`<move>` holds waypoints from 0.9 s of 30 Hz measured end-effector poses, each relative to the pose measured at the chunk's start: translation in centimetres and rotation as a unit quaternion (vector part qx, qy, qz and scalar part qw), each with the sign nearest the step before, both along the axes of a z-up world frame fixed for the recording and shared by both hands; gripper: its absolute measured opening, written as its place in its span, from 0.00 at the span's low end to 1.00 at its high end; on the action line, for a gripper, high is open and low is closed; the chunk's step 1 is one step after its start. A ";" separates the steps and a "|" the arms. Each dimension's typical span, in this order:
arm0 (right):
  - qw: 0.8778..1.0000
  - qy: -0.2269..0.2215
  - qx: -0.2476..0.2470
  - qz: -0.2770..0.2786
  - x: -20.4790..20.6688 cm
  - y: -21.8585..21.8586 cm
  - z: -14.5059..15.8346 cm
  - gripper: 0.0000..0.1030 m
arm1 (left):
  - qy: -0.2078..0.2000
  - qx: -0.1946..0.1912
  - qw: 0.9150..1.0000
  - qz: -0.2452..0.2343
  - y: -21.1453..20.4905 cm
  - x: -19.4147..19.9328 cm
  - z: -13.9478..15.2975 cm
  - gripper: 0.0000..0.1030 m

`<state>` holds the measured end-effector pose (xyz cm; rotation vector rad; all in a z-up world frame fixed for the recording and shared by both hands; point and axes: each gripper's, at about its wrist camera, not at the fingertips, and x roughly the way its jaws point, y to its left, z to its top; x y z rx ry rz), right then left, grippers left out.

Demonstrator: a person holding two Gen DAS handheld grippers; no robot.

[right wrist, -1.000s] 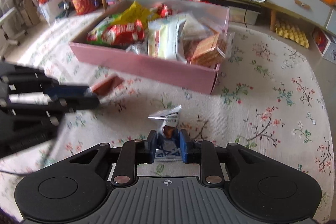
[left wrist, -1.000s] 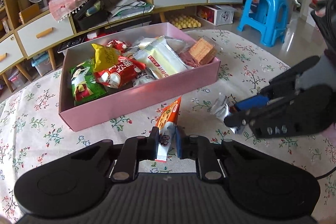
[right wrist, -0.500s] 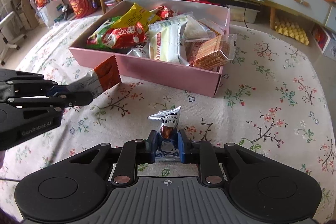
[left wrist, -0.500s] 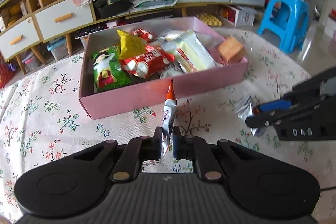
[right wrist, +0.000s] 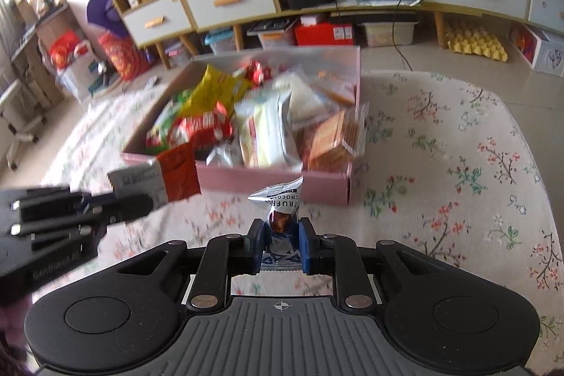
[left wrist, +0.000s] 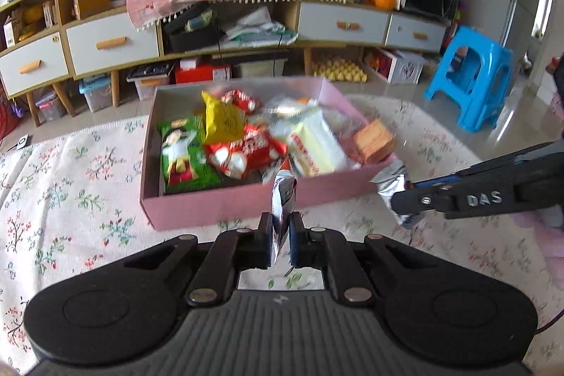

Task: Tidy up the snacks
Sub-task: 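Carry both snacks into the pink box and open both grippers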

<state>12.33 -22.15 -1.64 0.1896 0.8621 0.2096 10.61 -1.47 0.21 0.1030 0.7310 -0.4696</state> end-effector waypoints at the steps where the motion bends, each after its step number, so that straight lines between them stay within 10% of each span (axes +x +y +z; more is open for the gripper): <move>1: 1.000 -0.002 0.006 -0.004 0.3 -0.1 0.2 0.18 | -0.004 -0.004 1.000 0.001 0.0 0.0 0.2 0.08; 14: 0.987 -0.039 0.136 -0.079 3.6 -2.2 0.5 0.19 | -0.025 -0.022 0.999 0.037 -0.7 2.9 1.5 0.08; 27: 0.983 -0.028 0.151 -0.097 4.8 -3.3 -1.0 0.24 | -0.002 -0.041 0.996 0.076 -1.6 6.3 0.5 0.09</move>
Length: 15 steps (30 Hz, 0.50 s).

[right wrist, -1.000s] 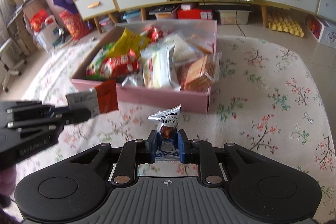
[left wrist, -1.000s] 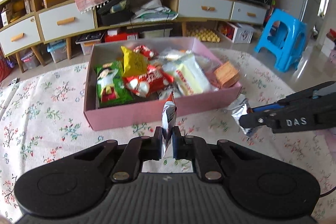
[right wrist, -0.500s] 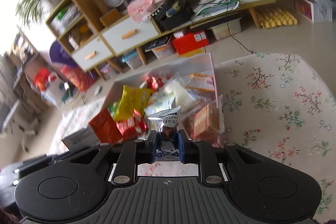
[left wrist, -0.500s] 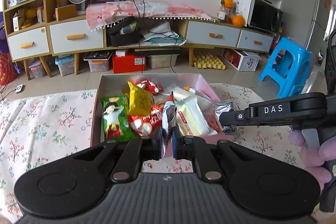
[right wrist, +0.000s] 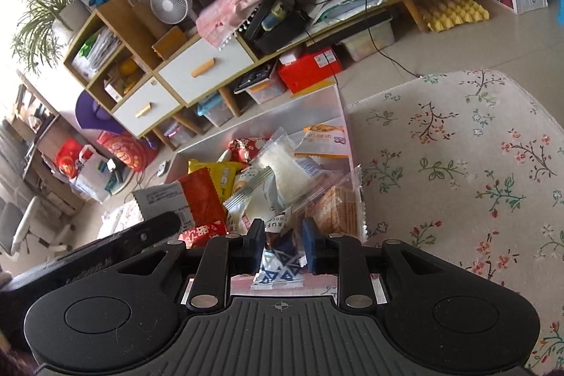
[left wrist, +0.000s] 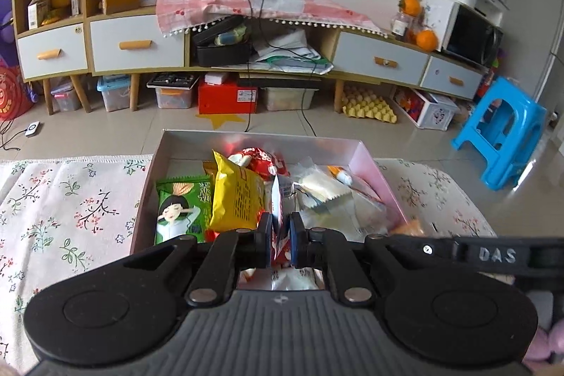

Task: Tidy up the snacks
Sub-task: 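Carry both snacks into the pink box and open both grippers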

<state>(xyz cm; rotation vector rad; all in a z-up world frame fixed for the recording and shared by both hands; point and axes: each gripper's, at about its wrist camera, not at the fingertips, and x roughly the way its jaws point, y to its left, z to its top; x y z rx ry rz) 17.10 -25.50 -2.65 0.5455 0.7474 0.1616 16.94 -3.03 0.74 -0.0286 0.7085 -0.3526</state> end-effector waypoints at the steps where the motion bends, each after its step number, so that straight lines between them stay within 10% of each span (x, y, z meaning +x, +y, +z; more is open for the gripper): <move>1: 1.000 0.001 -0.001 0.000 0.0 -0.1 0.0 0.24 | 0.000 0.002 1.000 0.002 0.0 0.1 0.0 0.09; 15: 0.999 -0.006 -0.025 0.023 -1.1 1.0 1.1 0.47 | 0.008 0.045 0.999 0.013 0.3 -2.1 0.6 0.32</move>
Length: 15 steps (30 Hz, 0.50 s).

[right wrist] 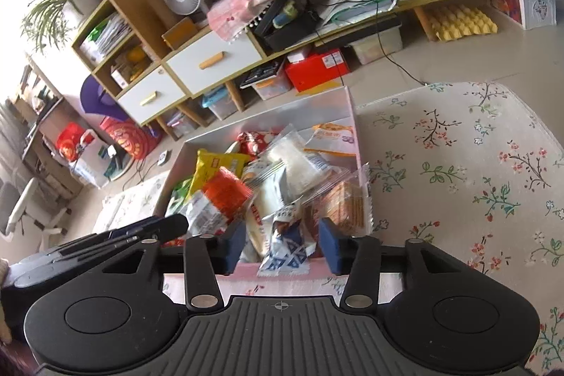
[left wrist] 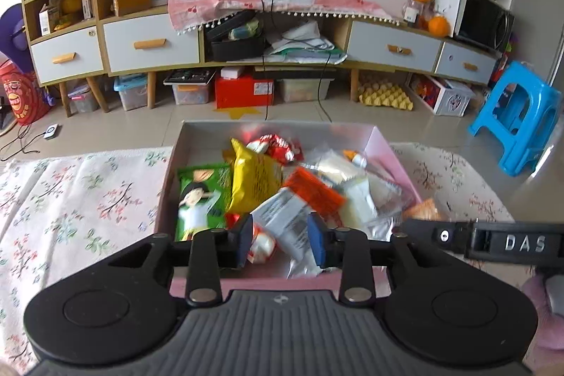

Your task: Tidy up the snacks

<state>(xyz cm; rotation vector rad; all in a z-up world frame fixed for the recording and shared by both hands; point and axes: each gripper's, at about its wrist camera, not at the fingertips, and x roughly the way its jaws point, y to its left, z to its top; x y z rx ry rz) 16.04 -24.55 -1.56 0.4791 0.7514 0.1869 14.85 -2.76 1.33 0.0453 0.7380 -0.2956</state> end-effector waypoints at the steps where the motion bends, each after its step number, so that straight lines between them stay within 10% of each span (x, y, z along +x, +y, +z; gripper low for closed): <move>1: 1.000 0.001 0.003 0.000 -0.2 0.1 0.1 0.48 | 0.003 0.003 1.000 0.000 0.0 -0.2 0.1 0.35; 15: 0.998 0.006 -0.048 0.044 -5.3 3.4 2.9 0.78 | 0.042 0.032 0.998 0.037 2.2 -5.4 1.3 0.72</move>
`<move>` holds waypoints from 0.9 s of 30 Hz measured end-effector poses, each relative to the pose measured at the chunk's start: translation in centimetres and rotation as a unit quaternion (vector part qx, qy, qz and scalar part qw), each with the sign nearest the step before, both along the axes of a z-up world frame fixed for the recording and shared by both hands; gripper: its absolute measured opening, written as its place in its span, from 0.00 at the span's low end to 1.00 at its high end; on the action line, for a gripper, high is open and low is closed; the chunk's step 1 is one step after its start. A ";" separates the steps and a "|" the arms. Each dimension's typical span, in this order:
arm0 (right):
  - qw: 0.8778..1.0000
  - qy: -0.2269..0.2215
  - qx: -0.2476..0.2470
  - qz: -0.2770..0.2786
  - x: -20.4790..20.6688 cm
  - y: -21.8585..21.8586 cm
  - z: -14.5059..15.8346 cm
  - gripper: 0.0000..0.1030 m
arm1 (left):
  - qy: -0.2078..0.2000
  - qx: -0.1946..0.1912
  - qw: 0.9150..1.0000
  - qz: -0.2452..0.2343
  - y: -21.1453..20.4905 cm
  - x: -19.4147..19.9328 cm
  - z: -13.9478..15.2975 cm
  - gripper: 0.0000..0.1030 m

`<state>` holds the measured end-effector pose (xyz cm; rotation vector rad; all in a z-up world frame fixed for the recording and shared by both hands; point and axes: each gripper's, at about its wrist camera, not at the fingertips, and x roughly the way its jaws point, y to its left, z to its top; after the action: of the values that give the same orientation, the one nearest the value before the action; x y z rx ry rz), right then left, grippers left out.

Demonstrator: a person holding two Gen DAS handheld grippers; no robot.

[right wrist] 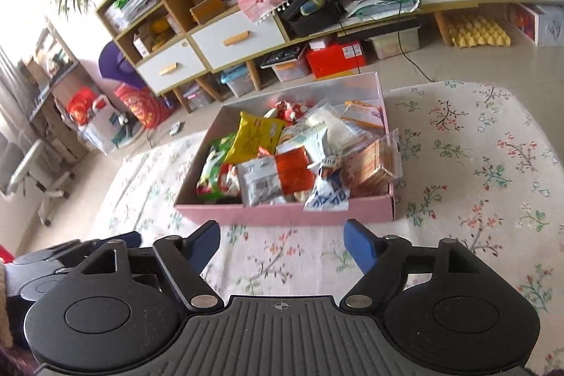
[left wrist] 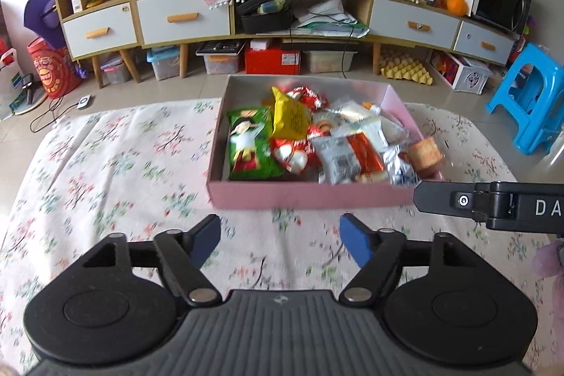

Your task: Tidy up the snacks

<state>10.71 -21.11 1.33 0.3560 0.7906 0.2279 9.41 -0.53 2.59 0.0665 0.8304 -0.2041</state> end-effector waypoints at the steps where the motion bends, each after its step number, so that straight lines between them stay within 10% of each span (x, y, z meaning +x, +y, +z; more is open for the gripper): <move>1: 1.000 0.001 -0.008 0.001 -0.3 0.2 0.1 0.79 | 0.001 0.002 1.000 0.001 0.1 -0.3 0.1 0.75; 13: 0.998 0.041 -0.036 -0.012 -4.0 1.0 1.4 0.87 | 0.011 0.012 1.000 0.009 0.3 -3.8 0.7 0.99; 27: 0.996 0.044 -0.070 -0.031 -6.5 0.4 0.4 0.87 | 0.030 -0.001 0.999 0.034 0.2 -6.1 -0.8 1.00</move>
<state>4.25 -20.69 1.69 0.2591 0.8768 0.0981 3.31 -0.32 1.76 0.0303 0.8907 -0.1432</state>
